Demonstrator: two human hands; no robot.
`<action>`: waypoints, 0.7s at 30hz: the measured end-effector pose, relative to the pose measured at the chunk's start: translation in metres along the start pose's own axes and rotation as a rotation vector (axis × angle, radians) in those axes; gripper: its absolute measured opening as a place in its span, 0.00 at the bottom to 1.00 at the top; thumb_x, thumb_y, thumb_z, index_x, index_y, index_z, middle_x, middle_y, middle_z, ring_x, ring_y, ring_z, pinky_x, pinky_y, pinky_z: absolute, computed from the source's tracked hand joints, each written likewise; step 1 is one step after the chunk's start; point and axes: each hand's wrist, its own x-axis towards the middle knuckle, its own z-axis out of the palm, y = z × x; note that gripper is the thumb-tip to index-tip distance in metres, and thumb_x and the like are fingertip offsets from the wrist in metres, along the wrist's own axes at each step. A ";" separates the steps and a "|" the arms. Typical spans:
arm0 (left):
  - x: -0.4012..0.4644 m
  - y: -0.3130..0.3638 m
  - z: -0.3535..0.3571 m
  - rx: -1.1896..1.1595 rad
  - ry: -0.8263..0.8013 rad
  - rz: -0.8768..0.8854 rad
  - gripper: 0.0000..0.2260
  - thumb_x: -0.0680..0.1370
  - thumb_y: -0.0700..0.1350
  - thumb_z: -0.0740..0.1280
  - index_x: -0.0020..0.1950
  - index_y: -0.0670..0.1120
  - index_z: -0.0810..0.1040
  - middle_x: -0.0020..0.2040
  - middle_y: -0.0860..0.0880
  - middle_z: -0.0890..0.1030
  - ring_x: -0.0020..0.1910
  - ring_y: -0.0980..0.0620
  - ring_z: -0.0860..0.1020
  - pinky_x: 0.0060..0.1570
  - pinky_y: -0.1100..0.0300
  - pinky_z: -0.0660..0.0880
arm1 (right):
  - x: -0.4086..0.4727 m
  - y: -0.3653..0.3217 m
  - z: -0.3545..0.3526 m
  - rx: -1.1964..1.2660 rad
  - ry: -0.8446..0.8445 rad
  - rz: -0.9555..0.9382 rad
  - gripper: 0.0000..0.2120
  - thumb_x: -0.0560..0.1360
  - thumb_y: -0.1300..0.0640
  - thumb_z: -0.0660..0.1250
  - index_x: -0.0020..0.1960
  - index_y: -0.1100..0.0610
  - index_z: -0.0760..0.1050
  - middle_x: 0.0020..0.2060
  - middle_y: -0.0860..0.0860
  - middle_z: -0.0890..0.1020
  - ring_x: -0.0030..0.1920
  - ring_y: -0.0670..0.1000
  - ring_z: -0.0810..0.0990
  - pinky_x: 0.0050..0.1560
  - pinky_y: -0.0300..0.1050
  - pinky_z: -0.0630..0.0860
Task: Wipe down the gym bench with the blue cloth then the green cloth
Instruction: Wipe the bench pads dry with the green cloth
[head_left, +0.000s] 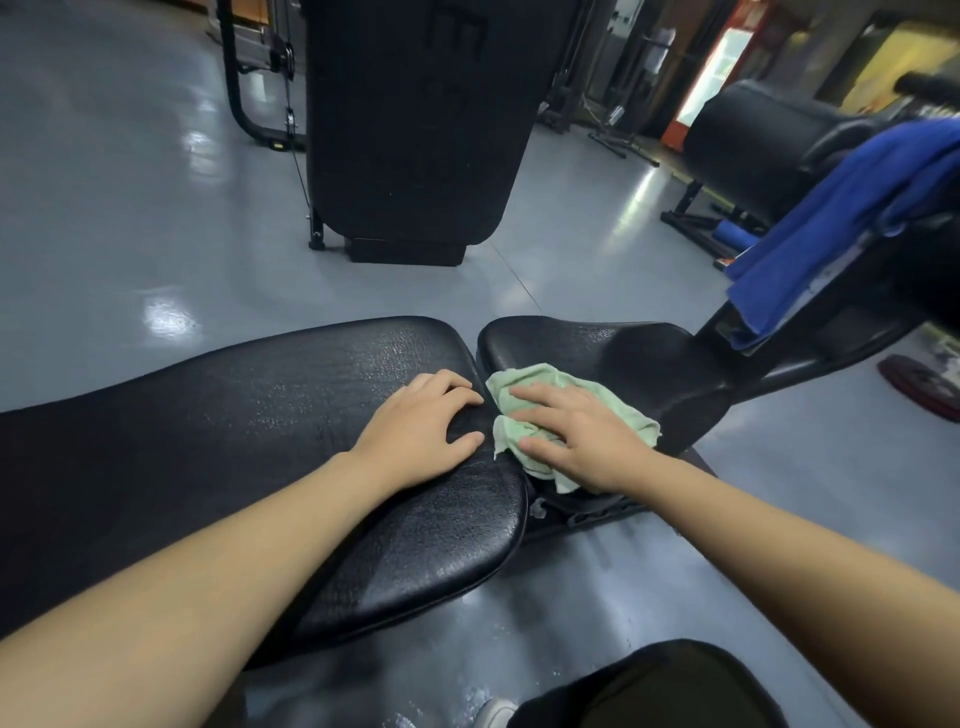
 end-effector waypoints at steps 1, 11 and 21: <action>0.000 0.000 0.000 -0.003 0.000 0.000 0.21 0.78 0.59 0.66 0.69 0.55 0.74 0.69 0.58 0.71 0.69 0.53 0.67 0.67 0.54 0.67 | -0.002 0.001 0.000 -0.022 0.013 -0.010 0.28 0.75 0.34 0.57 0.72 0.44 0.71 0.74 0.43 0.69 0.73 0.48 0.66 0.73 0.54 0.62; 0.004 -0.007 0.000 -0.011 0.002 0.027 0.22 0.77 0.60 0.65 0.70 0.57 0.74 0.69 0.59 0.70 0.68 0.55 0.67 0.66 0.56 0.67 | 0.050 0.008 -0.005 -0.198 -0.111 0.044 0.38 0.71 0.33 0.46 0.79 0.45 0.58 0.80 0.46 0.55 0.80 0.51 0.52 0.78 0.57 0.50; 0.006 -0.014 0.005 -0.016 0.047 0.065 0.21 0.77 0.61 0.66 0.68 0.56 0.75 0.67 0.59 0.71 0.67 0.56 0.68 0.66 0.57 0.66 | 0.142 0.020 -0.001 -0.218 -0.107 0.132 0.25 0.79 0.46 0.58 0.75 0.45 0.66 0.76 0.47 0.64 0.76 0.51 0.60 0.76 0.53 0.54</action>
